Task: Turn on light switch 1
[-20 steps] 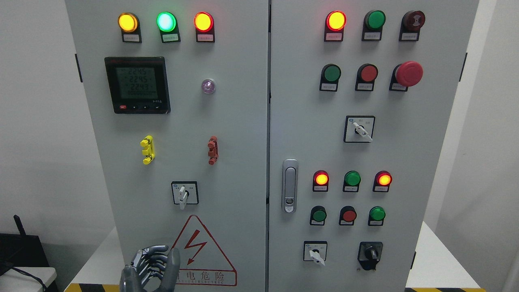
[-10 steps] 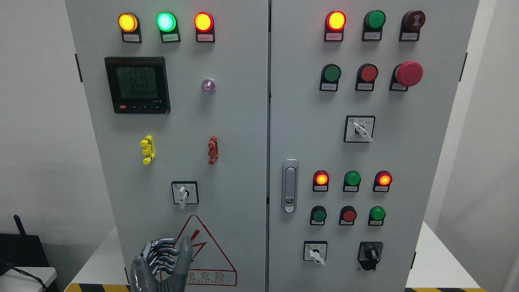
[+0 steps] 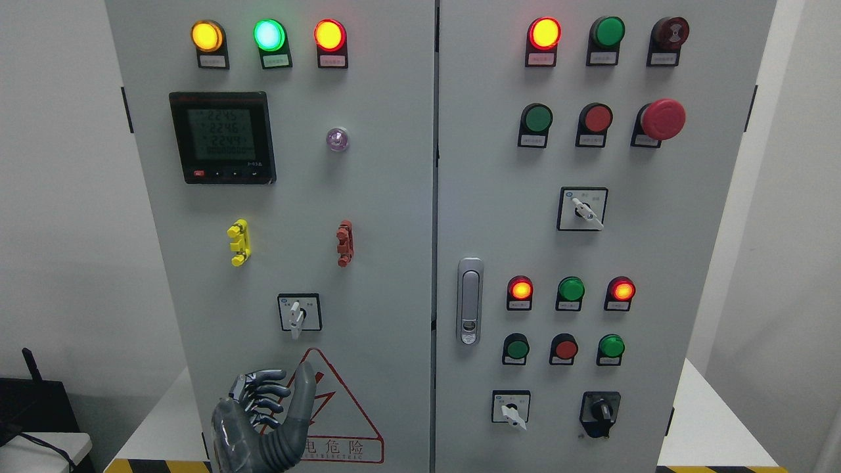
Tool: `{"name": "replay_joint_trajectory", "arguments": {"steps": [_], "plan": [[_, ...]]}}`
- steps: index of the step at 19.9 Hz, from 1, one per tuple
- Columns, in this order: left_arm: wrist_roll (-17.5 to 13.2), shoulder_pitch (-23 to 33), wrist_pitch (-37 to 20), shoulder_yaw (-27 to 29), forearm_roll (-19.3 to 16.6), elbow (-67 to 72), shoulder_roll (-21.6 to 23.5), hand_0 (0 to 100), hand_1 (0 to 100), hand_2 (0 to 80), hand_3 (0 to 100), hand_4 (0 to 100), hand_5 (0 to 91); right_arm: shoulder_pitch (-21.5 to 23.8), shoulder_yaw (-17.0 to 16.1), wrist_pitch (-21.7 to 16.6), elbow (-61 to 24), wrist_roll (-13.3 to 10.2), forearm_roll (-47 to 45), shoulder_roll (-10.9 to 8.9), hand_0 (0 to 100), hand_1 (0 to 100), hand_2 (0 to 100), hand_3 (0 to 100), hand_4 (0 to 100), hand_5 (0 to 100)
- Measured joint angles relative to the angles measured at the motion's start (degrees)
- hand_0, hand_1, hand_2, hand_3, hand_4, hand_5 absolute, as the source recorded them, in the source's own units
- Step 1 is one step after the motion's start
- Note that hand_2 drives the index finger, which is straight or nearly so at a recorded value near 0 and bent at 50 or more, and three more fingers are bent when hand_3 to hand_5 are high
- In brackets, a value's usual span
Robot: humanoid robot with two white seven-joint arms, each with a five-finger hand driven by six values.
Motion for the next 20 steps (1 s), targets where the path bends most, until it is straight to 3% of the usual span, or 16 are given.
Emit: {"name": "replay_joint_trajectory", "arguments": {"steps": [20], "plan": [[0.3, -5.1, 4.6, 0.2, -0.5, 0.2, -1.0, 12, 46, 50.2, 72, 80, 79.4, 0.0, 0.0, 0.0, 0.0, -0.1, 0.0, 0.00, 12, 39, 0, 0, 0, 0]]}}
